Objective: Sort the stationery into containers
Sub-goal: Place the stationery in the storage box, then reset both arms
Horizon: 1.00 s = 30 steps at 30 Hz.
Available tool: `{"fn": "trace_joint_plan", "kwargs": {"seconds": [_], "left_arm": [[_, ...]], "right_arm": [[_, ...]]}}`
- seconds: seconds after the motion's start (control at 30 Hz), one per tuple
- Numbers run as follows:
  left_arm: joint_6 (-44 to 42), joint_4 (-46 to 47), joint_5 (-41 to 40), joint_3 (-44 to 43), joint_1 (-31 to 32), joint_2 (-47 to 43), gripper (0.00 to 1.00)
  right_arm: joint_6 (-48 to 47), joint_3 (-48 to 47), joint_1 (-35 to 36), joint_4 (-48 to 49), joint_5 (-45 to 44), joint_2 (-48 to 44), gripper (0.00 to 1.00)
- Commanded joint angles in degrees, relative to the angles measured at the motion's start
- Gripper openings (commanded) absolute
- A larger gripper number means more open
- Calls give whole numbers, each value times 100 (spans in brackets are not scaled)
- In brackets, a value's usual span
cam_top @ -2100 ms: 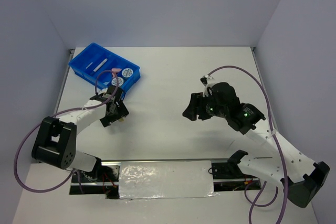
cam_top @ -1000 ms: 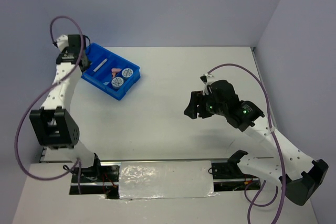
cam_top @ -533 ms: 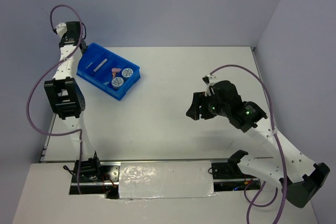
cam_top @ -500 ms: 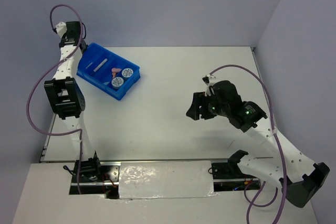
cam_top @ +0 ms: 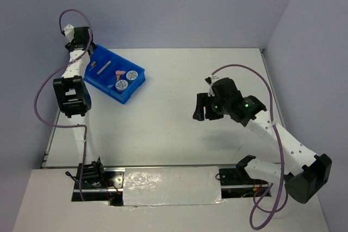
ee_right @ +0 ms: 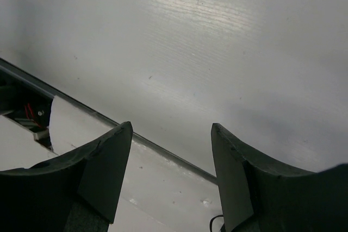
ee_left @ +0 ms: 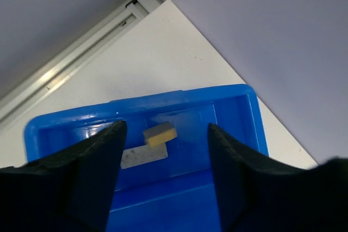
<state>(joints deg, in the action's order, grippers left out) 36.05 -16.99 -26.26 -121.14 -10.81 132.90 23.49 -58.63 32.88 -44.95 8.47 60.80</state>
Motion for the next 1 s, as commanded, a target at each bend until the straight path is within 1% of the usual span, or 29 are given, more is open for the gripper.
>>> {"fn": "trace_joint_plan", "kwargs": {"seconds": [0.0, 0.03, 0.07, 0.1, 0.2, 0.27, 0.3, 0.37, 0.4, 0.43, 0.47, 0.5, 0.53, 0.57, 0.6, 0.63, 0.67, 0.7, 0.73, 0.77, 0.83, 0.87, 0.9, 0.93, 0.97], "left_arm": [[-63, 346, -28, -287, -70, 279, 76], [-37, 320, -37, -322, -79, 298, 83], [7, 311, -46, -305, -79, 298, 96], [33, 337, 24, -296, -88, 263, 99], [130, 285, 112, -340, -79, 17, 99], [174, 83, 235, -585, -71, -298, 99], [96, -170, 557, -864, -71, -404, 99], [-72, -706, 640, -1217, -10, -728, 99], [-168, -1092, 666, -1254, 26, -913, 99], [-256, -1261, 840, -1167, 35, -1098, 99], [-344, -1428, 851, -1001, 87, -1570, 99], [-423, -1638, 859, -521, 114, -1844, 99], [-502, -1814, 964, -298, 131, -2369, 99], [-511, -2025, 1008, -78, 132, -2600, 99], [-546, -2210, 1035, 376, 132, -2855, 99], [-686, -2394, 1105, 651, 175, -3380, 99], [-792, -2422, 1088, 1245, 219, -3628, 99], [-862, -2501, 1027, 1529, 263, -3875, 99], [-976, -2476, 1035, 1819, 350, -4338, 99], [-1090, -2432, 1114, 2370, 386, -4543, 99], [-1144, -2711, 983, 2778, 587, -5043, 99], [-1223, -2739, 991, 3241, 658, -5220, 99], [-1232, -2783, 870, 3481, 789, -5422, 99], [-1284, -2766, 790, 3718, 1017, -5868, 99], [-1337, -2722, 693, 4217, 1132, -6124, 99]], "right_arm": [[-151, -386, -63, -84, -21, 90, 67], [-177, -403, -80, -93, -3, 143, 67], [-195, -421, -98, -119, 14, 169, 67], [-213, -456, -115, -128, 23, 213, 67], [-318, -588, -194, -154, 76, 354, 67], [-415, -763, -300, -146, 111, 477, 67], [-493, -842, -344, -146, 102, 521, 67], [-616, -1176, -484, -207, -46, 653, 68], [-669, -1299, -554, -225, -99, 696, 68], [-722, -1596, -633, -294, -178, 732, 69], [-801, -1764, -765, -330, -344, 793, 70], [-828, -1940, -862, -383, -389, 837, 70], [-845, -2516, -932, -679, -416, 898, 70], [-950, -2861, -1011, -830, -503, 1012, 70], [-1029, -3160, -1021, -979, -609, 1057, 71], [-1074, -3737, -1021, -1250, -775, 1075, 99], [-1031, -3943, -1038, -1340, -1194, 1066, 100], [-978, -4163, -1038, -1472, -1346, 1022, 100], [-960, -4200, -1038, -1473, -1409, 961, 100], [-908, -4192, -1038, -1482, -1436, 813, 100], [-828, -4130, -1038, -1517, -1655, 645, 100], [-776, -4113, -1038, -1534, -1777, 461, 100], [-740, -4086, -1038, -1578, -2074, 373, 100], [-723, -4060, -1038, -1587, -2208, 267, 100], [-723, -4016, -1038, -1587, -2322, 153, 100]]}}
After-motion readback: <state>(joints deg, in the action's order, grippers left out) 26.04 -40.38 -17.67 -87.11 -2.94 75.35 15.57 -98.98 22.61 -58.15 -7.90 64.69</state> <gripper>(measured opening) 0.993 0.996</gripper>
